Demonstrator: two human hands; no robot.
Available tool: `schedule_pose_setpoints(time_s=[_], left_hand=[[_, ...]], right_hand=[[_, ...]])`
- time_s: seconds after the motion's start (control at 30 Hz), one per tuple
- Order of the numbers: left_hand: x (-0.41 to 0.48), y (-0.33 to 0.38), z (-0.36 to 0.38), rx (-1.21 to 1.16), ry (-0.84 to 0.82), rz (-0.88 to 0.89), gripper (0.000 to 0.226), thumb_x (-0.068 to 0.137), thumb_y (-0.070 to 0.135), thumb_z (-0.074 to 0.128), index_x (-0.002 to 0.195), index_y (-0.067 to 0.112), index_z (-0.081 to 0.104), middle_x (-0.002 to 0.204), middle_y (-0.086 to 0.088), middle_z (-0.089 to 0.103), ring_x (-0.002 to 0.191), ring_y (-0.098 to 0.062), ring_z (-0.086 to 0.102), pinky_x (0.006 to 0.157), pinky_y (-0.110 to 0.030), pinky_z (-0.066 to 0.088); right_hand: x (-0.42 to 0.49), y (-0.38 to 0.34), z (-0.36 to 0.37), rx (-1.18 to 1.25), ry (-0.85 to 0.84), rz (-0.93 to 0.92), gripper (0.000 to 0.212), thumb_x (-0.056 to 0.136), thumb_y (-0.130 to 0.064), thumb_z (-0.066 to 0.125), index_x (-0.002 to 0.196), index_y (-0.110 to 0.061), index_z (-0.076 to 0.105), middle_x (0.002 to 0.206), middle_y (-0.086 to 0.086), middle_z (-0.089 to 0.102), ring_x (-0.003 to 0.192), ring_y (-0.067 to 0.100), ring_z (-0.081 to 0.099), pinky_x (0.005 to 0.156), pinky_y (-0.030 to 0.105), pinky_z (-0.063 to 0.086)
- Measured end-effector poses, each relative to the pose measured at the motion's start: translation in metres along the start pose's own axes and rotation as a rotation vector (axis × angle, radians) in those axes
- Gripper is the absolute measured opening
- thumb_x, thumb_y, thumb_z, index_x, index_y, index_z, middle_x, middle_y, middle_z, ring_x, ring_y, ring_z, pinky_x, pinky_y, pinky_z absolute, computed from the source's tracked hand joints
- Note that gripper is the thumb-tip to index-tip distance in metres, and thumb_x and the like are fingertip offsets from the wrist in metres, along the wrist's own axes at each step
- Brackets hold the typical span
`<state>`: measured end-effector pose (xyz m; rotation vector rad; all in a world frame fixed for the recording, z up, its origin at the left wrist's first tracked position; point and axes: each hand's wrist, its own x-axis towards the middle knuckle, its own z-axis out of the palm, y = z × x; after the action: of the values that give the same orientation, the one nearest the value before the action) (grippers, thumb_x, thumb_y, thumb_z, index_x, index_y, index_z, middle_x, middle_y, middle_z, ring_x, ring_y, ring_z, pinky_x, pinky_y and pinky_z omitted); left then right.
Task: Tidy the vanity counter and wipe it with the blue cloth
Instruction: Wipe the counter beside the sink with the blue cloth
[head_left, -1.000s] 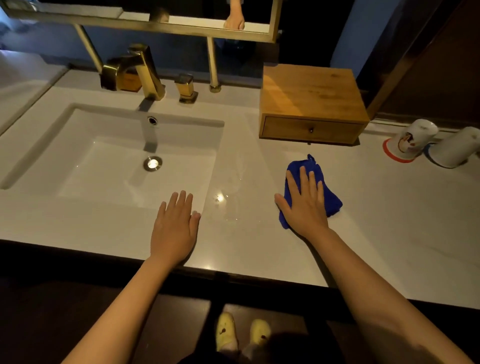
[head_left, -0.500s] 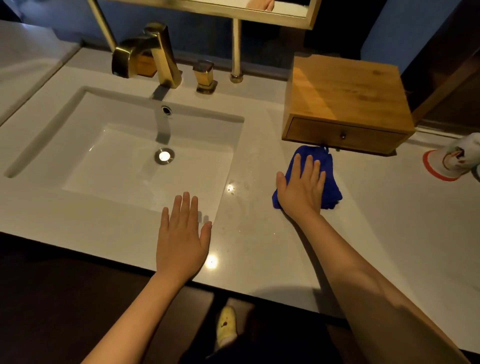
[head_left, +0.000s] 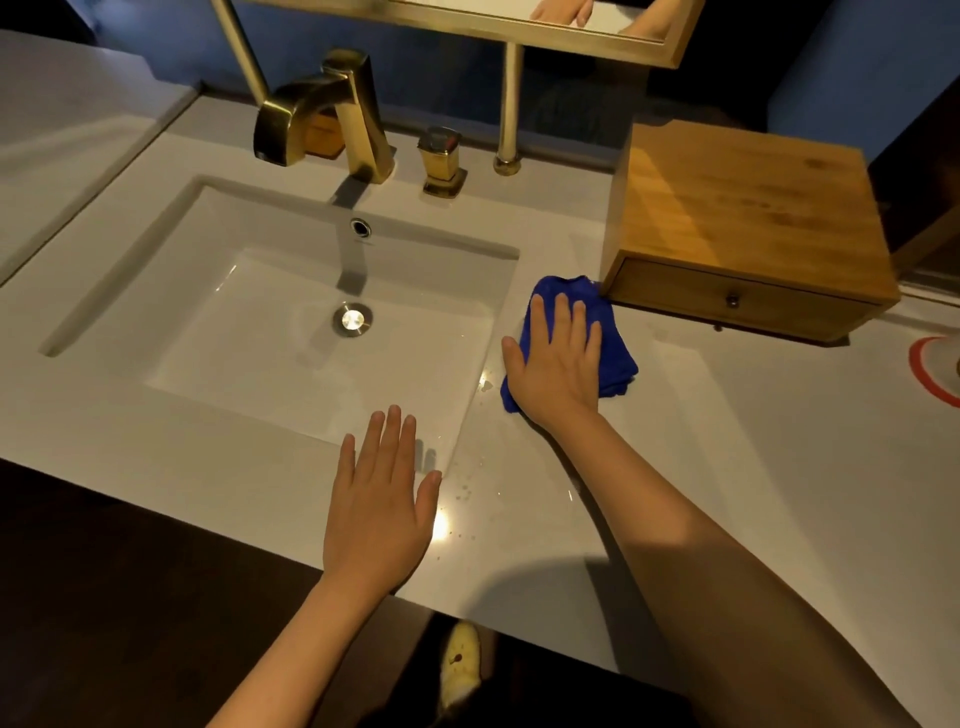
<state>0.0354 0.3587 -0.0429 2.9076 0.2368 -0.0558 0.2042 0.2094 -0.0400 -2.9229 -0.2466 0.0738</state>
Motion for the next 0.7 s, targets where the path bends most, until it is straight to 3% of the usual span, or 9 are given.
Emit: schedule_pose_setpoints(time_s=[0.27,0.5,0.7], left_hand=[[0.001,-0.002,0.003,0.008,0.003,-0.006,0.062,0.091,0.052,0.005,0.144,0.021,-0.006,0.154,0.004,-0.009,0.141,-0.010,-0.017,0.115,-0.033,-0.013],[0.001,-0.001,-0.001,-0.012,-0.001,-0.012,0.065,0.091,0.054,0.007,0.143,0.019,-0.008,0.152,0.002,-0.013,0.140,-0.011,-0.018,0.113,-0.031,-0.015],[-0.012,-0.015,-0.012,0.032,0.046,-0.207,0.065,0.095,0.046,0.020,0.146,0.007,0.010,0.157,-0.014,0.008,0.145,-0.026,0.002,0.115,-0.042,-0.002]], right_hand=[[-0.004,-0.012,0.002,0.075,-0.062,-0.238,0.064,0.095,-0.050,0.023,0.149,-0.019,0.007,0.159,0.009,0.007,0.146,0.027,-0.001,0.118,0.044,-0.005],[-0.023,-0.001,-0.004,0.110,-0.131,-0.548,0.056,0.095,-0.049,0.029,0.145,-0.024,0.026,0.156,0.001,0.022,0.145,0.021,0.007,0.118,0.040,0.000],[-0.043,0.015,-0.011,0.117,-0.211,-0.794,0.050,0.095,-0.049,0.032,0.141,-0.029,0.034,0.153,-0.004,0.029,0.144,0.016,0.013,0.119,0.037,0.003]])
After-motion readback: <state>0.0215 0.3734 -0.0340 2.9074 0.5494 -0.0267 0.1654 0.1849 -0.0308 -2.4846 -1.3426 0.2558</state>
